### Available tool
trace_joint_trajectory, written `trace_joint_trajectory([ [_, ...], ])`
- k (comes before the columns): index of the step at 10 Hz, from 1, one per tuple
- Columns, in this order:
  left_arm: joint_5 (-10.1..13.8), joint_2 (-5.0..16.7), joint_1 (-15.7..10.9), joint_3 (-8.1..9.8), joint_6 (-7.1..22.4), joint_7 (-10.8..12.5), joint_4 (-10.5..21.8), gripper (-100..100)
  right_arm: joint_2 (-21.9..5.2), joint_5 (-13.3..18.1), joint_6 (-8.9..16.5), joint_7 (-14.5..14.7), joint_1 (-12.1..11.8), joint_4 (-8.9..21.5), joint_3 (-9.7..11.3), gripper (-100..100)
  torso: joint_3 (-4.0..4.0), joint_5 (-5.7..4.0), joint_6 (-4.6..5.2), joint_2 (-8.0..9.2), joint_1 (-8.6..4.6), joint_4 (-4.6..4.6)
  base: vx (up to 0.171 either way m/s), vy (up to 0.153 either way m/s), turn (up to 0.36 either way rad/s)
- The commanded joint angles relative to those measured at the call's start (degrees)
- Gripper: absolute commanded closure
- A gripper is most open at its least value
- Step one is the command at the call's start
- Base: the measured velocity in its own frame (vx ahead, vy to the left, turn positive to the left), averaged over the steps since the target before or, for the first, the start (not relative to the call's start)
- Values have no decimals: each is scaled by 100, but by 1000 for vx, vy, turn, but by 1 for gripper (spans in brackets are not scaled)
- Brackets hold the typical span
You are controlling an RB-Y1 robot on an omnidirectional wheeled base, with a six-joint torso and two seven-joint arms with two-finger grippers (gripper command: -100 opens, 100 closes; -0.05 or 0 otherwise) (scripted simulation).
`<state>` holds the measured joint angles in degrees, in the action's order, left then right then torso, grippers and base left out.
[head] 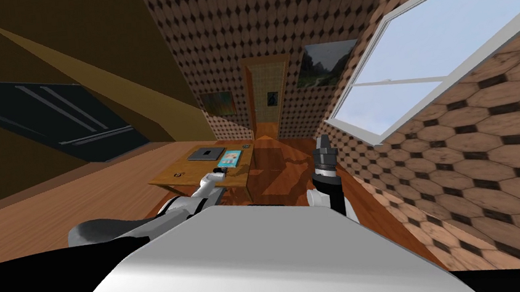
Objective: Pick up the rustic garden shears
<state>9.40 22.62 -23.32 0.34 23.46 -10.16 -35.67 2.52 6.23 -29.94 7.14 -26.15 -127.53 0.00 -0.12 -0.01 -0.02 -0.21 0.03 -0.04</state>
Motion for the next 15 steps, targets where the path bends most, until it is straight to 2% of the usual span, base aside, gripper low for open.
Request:
trace_joint_trajectory([
  [1, -5, 18, -19, -23, 63, -15, 184, -100, 0, 0, 0, 0, 0, 0, 0, 0, 0, 0, 0, 0, 0, 0, 45, 9, -17],
  [2, 22, 59, -100, -73, 126, -57, 372, -100, 0, 0, 0, 0, 0, 0, 0, 0, 2, 0, -2, 5, 3, 0, 33, 13, -26],
  [3, 22, 59, -100, -73, 126, -57, 404, -100, 0, 0, 0, 0, 0, 0, 0, 0, 5, 1, -2, 9, 4, 1, 23, 11, -17],
  [4, 47, 97, -171, -120, 181, -95, 601, -100, 0, 0, 0, 0, 0, 0, 0, 0, 7, 1, -2, 13, 3, 2, 25, 8, -36],
  [5, 47, 97, -171, -120, 181, -95, 601, -100, 0, 0, 0, 0, 0, 0, 0, 0, 7, 0, -1, 13, 2, 3, 22, 8, -14],
  [9, 117, 195, -356, -259, 317, -198, 1123, -100, 0, 0, 0, 0, 0, 0, 0, 0, 5, 1, -1, 9, 5, 2, 34, 14, -30],
  [10, 130, 181, -383, -242, 249, -203, 1172, -100, 0, 0, 0, 0, 0, 0, 0, 0, 5, 1, -2, 9, 5, 1, 17, 8, -6],
  [11, 137, 184, -393, -245, 235, -219, 1201, 0, 0, 0, 0, 0, 0, 0, 0, 0, 8, 1, -2, 15, 2, 2, 0, 0, 0],
  [12, 56, 126, -279, -236, 40, -156, 1276, -100, 0, 0, 0, 0, 0, 0, 0, 0, 11, 0, -2, 20, 0, 4, 61, 22, -5],
  [15, -9, 80, -189, -229, -118, -106, 1338, -100, 0, 0, 0, 0, 0, 0, 0, 0, 11, 0, -4, 22, -2, 3, 12, 1, 10],
])
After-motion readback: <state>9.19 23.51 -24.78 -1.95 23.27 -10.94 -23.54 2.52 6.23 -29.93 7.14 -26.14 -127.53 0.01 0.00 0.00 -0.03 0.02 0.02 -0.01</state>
